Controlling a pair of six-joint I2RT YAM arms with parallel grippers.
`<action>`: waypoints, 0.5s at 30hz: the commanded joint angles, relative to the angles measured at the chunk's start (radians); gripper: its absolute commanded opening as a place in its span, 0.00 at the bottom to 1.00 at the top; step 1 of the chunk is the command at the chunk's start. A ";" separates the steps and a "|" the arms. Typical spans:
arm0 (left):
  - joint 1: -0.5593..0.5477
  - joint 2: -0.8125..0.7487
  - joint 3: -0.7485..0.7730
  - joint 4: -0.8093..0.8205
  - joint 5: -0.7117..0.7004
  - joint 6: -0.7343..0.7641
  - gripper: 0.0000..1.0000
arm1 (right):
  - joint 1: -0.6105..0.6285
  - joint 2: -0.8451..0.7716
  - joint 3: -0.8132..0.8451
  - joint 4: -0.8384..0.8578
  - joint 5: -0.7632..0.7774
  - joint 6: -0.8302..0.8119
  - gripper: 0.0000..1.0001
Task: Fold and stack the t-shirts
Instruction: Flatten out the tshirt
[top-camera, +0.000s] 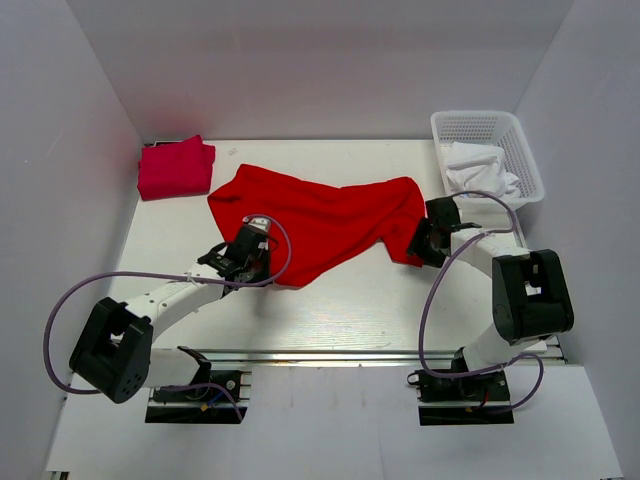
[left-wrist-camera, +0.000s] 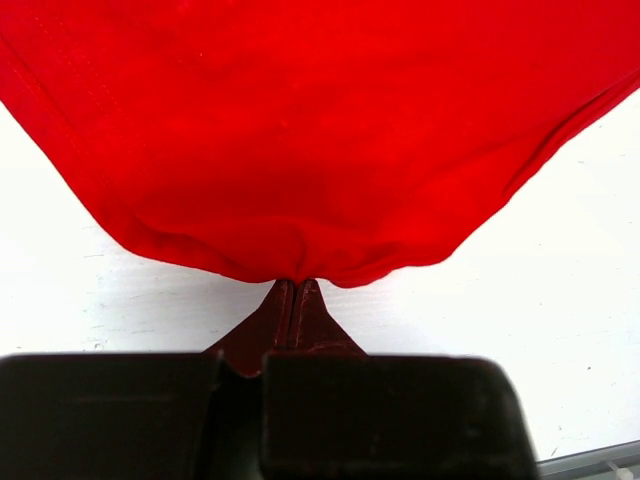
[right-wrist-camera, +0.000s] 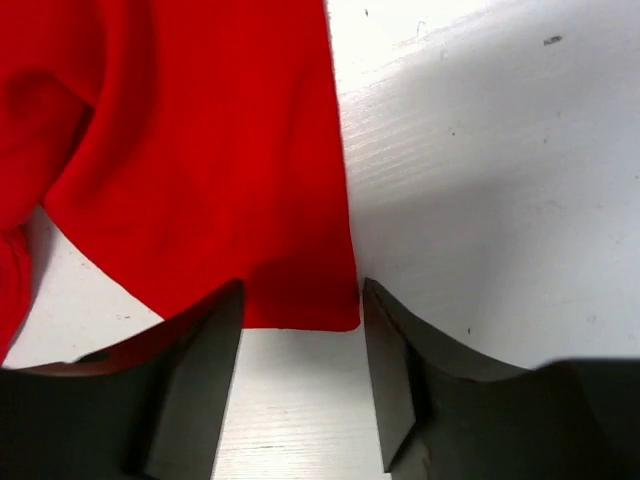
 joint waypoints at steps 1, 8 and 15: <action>-0.003 -0.026 -0.012 0.017 -0.015 0.007 0.00 | 0.005 0.008 -0.029 0.055 -0.041 0.035 0.54; -0.003 -0.057 -0.012 0.017 -0.035 0.007 0.00 | 0.013 0.073 0.004 0.065 -0.069 0.041 0.00; -0.003 -0.113 0.073 0.007 -0.097 0.017 0.00 | 0.019 -0.073 0.041 0.178 -0.063 -0.033 0.00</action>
